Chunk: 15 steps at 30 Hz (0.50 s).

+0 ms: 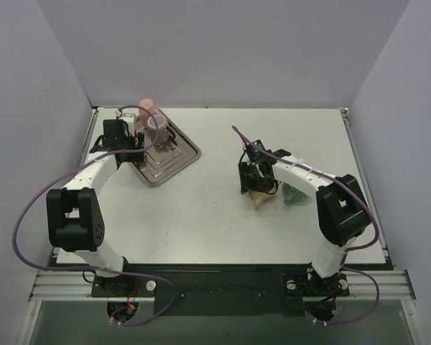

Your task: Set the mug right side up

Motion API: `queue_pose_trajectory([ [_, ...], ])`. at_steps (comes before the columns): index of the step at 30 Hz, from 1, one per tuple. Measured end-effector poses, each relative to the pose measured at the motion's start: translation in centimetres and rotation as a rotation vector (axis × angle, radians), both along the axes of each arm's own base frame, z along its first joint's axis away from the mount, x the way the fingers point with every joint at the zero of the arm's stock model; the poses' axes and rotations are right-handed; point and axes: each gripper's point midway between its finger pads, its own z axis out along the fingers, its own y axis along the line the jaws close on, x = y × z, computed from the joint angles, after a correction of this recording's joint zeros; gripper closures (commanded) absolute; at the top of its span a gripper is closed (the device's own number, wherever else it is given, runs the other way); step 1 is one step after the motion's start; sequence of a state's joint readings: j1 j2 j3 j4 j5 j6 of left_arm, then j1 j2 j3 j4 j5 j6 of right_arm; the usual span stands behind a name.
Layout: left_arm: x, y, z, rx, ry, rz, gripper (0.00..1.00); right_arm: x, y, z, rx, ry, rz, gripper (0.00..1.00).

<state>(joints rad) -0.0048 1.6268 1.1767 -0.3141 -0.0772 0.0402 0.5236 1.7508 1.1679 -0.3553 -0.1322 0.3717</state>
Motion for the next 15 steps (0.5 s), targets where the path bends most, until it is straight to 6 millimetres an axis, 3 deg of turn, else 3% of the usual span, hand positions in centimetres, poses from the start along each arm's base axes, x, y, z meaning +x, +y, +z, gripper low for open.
queue_pose_trajectory([
  [3, 1.0, 0.1, -0.8, 0.020, -0.009, -0.012, 0.22, 0.2, -0.1, 0.2, 0.004, -0.005, 0.002, 0.41],
  [7, 1.9, 0.7, -3.1, 0.048, 0.016, -0.002, 0.33, 0.2, -0.3, 1.3, 0.001, -0.030, 0.001, 0.35],
  [15, 4.0, 1.7, -6.9, 0.113, 0.070, 0.002, 0.50, -0.1, -0.2, 8.6, 0.045, -0.223, 0.022, 0.34],
])
